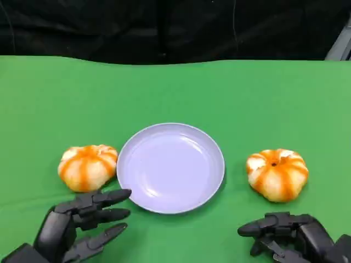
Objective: Grasp the bread from the table and place it into the plate.
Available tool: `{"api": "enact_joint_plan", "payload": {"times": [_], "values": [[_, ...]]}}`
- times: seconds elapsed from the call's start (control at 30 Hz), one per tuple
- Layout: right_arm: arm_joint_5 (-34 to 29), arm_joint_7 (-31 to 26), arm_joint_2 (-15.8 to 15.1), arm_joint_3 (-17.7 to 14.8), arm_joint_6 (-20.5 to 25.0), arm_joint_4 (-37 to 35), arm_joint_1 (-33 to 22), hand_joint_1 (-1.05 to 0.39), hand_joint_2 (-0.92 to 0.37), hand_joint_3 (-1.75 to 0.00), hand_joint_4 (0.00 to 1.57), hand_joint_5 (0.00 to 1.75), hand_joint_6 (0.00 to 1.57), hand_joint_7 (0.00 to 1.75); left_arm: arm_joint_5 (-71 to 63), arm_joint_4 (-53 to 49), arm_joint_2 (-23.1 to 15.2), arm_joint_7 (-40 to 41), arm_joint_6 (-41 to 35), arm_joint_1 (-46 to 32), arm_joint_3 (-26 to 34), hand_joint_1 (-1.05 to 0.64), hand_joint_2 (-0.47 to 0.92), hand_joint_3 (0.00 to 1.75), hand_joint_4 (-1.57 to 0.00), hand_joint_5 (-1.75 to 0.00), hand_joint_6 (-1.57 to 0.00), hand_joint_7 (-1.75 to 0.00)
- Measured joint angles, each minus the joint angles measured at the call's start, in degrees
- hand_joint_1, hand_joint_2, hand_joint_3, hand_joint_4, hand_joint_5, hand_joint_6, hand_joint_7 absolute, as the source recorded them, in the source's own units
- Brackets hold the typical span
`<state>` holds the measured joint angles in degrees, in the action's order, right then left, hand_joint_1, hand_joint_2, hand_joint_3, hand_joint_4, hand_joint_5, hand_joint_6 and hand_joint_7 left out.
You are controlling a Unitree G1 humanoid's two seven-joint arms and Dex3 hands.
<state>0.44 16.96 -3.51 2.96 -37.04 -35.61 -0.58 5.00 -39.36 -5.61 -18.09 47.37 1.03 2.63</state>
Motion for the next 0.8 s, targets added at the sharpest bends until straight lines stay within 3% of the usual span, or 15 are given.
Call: {"api": "enact_joint_plan", "payload": {"times": [0.07, 0.13, 0.23, 0.47, 0.8], "values": [[0.00, 0.00, 0.00, 0.00, 0.00, 0.00, 0.02, -0.05, -0.92, -0.40, 0.78, 1.21, 1.12, 0.29, 0.06, 0.00, -0.07, 0.00, 0.00, 0.00, 0.19, -0.50, 0.92, 0.21, -0.79, -0.05, -0.64, 0.00], [0.00, 0.00, 0.00, 0.00, 0.00, 0.00, 0.03, -0.05, -0.92, -0.40, 0.77, 1.20, 1.12, 0.29, 0.62, -0.05, -0.12, -0.30, 0.13, 0.01, 0.30, -0.62, 0.92, 0.31, -0.63, -0.02, -0.37, 0.00], [-0.03, -0.02, 0.00, -0.01, 0.00, 0.00, 0.06, -0.06, -0.92, -0.40, 0.77, 1.19, 1.12, 0.29, 4.31, -0.76, 0.05, -3.03, 1.61, 0.48, 1.00, -0.65, 0.92, 0.36, -0.52, 0.00, -0.26, 0.00], [-0.02, 0.03, 0.00, -0.03, 0.00, -0.15, 0.39, -0.05, -0.92, -0.40, 0.78, 1.21, 1.12, 0.29, 6.63, -2.77, 0.23, -5.44, 4.61, 2.30, 3.71, -0.67, 0.92, 0.38, -0.48, 0.00, -0.26, -0.01], [1.10, 0.99, 0.00, -0.16, 0.01, -1.17, 0.79, -0.03, -0.92, -0.41, 0.79, 1.19, 1.11, 0.29, 0.82, -6.88, -1.76, 1.07, 11.37, 4.94, 6.62, -0.72, 0.92, 0.38, -0.50, -0.01, -0.27, -0.01]]}}
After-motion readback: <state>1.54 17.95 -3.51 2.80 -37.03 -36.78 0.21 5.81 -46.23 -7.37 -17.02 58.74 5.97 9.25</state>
